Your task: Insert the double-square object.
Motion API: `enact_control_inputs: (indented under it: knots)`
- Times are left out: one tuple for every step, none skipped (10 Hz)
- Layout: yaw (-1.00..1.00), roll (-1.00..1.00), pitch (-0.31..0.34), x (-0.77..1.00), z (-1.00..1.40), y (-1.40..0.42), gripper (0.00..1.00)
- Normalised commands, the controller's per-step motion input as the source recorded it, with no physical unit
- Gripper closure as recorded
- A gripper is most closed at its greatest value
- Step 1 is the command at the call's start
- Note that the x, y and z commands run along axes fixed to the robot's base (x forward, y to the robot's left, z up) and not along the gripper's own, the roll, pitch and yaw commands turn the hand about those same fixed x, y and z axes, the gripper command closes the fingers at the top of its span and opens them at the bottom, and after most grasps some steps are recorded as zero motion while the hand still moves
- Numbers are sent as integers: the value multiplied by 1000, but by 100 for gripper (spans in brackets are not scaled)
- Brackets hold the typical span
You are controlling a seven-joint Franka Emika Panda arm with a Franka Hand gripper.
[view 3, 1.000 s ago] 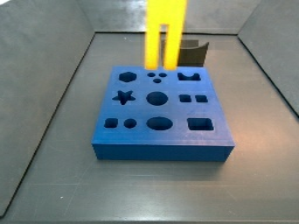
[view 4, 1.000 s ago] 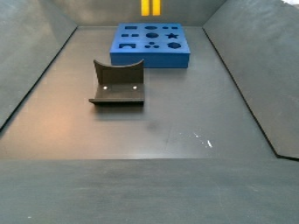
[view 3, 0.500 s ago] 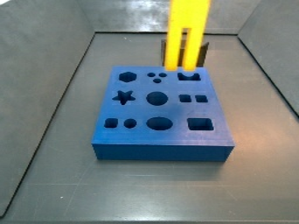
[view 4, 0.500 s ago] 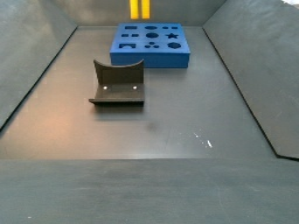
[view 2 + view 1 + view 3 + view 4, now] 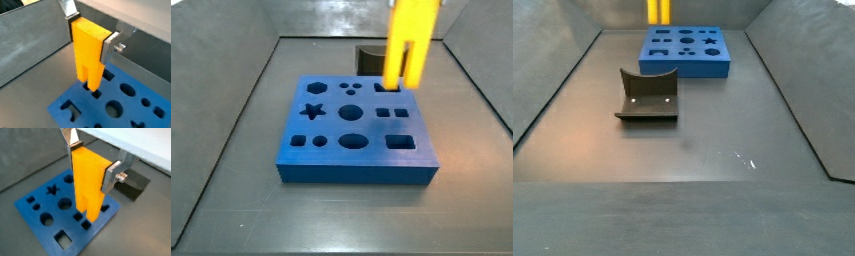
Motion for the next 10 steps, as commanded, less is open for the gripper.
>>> enact_control_inputs:
  knots:
    - [0, 220, 0, 0, -423, -131, 100]
    - [0, 263, 57, -143, -246, -203, 100]
    - [111, 287, 130, 180, -200, -237, 100]
    - [163, 279, 190, 140, -80, -157, 100]
    - [11, 160, 193, -34, -40, -106, 100]
    - [0, 71, 189, -69, -26, -6, 100]
    - [31, 31, 231, -97, -14, 0, 100]
    - [49, 0, 321, 0, -71, 0, 100]
    - [46, -21, 293, 0, -60, 0, 100]
    - [111, -131, 167, 0, -80, 0, 100]
